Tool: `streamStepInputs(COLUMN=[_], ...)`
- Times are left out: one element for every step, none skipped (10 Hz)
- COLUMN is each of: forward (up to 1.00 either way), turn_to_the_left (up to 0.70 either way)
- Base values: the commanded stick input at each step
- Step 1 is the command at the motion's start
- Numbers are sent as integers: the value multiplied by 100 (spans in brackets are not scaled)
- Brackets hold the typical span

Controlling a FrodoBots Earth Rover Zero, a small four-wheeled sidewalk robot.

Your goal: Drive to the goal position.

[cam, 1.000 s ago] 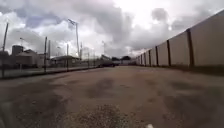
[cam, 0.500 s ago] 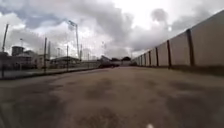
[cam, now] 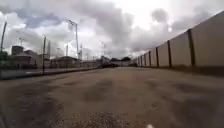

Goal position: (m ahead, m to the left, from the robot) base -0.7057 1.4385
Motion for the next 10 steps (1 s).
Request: streamStepInputs(forward=[30, 30, 30, 30, 30, 30, 30, 30, 30, 30], turn_to_the_left=[0, 0, 0, 0, 0, 0, 0, 0, 0, 0])
